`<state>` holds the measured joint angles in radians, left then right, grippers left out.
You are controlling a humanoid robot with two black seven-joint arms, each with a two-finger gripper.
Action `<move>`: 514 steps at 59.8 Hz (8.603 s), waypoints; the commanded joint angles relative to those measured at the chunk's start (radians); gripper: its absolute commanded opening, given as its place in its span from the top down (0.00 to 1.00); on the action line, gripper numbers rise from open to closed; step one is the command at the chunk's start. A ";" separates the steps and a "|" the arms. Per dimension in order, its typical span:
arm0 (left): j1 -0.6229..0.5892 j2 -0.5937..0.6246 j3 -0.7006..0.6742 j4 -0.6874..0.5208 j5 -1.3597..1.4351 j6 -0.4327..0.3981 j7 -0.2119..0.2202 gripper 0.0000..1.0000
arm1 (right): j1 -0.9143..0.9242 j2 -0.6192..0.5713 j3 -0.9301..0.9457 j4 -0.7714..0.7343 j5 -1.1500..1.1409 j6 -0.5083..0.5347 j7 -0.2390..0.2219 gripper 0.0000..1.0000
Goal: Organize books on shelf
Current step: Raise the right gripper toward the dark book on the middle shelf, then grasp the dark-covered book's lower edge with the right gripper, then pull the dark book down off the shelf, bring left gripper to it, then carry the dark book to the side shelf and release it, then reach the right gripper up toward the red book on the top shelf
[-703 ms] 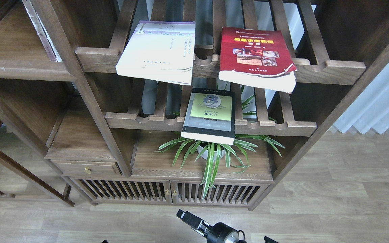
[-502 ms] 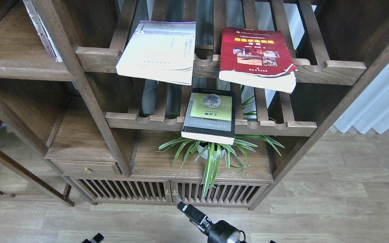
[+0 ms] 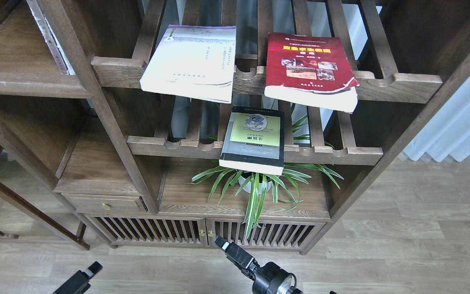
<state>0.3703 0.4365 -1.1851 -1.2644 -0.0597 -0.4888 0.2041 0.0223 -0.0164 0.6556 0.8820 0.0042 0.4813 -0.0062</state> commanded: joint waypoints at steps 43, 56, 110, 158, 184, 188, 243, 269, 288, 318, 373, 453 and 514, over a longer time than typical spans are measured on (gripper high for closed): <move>-0.004 0.010 -0.107 0.027 0.000 0.000 -0.002 0.00 | -0.042 0.016 0.137 0.230 0.046 0.007 0.029 0.00; -0.002 0.008 -0.108 0.031 0.000 0.000 -0.002 0.00 | -0.033 0.016 0.127 0.249 0.053 0.007 0.028 0.00; -0.030 -0.001 -0.162 0.076 -0.002 0.000 -0.003 0.00 | 0.197 0.016 0.131 0.151 0.362 0.007 0.153 0.01; -0.051 -0.004 -0.199 0.077 -0.002 0.000 -0.002 0.00 | 0.214 0.016 0.208 0.137 0.468 -0.141 0.175 0.87; -0.143 -0.016 -0.176 0.237 0.000 0.000 0.001 0.00 | 0.113 0.016 0.153 0.201 0.405 0.007 0.094 0.96; -0.154 -0.019 -0.157 0.240 0.001 0.000 0.011 0.00 | 0.067 0.016 0.137 0.221 0.366 0.007 0.066 0.96; -0.156 -0.188 0.116 0.031 -0.223 0.000 -0.057 0.00 | -0.145 0.016 0.085 0.212 0.195 0.007 -0.170 0.95; -0.243 -0.252 0.301 0.059 -0.216 0.000 -0.057 0.05 | -0.156 0.016 0.039 0.212 0.194 0.007 -0.222 0.95; -0.261 -0.275 0.346 0.096 -0.224 0.000 -0.058 0.87 | -0.165 0.016 0.030 0.210 0.192 0.007 -0.225 0.95; -0.215 -0.130 0.173 0.014 -0.226 0.000 -0.042 0.98 | -0.176 0.016 0.006 0.203 0.152 0.007 -0.210 0.00; -0.508 0.117 -0.849 -0.276 0.271 0.000 0.235 0.97 | -0.182 0.016 -0.002 0.124 0.151 0.007 -0.219 0.00; -1.309 -0.064 -0.550 0.301 0.830 0.000 0.285 0.50 | -0.202 0.016 0.002 0.124 0.155 0.007 -0.209 0.00; -0.590 -0.077 -0.817 -0.190 0.192 0.000 0.265 0.40 | -0.203 0.016 0.093 0.212 0.161 0.007 -0.120 0.00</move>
<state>-0.3230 0.3814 -2.0128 -1.4325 0.1812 -0.4886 0.4813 -0.1811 0.0000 0.7302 1.0730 0.1641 0.4887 -0.1390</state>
